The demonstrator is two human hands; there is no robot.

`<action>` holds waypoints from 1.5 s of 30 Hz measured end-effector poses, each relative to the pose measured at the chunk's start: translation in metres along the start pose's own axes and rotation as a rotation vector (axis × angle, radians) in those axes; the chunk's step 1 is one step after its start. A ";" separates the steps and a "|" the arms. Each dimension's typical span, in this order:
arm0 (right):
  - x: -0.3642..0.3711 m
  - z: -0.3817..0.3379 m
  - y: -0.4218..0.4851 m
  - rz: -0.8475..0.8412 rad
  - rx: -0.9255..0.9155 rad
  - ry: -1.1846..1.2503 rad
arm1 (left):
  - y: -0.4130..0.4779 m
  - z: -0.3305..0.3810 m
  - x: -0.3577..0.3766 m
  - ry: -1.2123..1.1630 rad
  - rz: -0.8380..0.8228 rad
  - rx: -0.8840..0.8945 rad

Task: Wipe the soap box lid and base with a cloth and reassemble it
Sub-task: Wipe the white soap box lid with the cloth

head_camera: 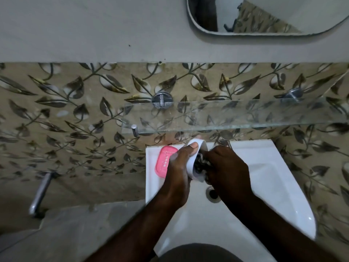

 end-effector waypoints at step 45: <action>-0.025 0.014 -0.015 -0.034 0.473 1.250 | 0.014 -0.031 -0.039 -0.006 -0.041 -0.153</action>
Point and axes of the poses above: each hand's wrist, its own y-axis towards the middle knuckle, its own x-axis out of the palm, z = x × y, the point moved 2 cm from there along y, towards the middle knuckle, and after that the axes turned 6 degrees about -x, right-handed, at the moved point
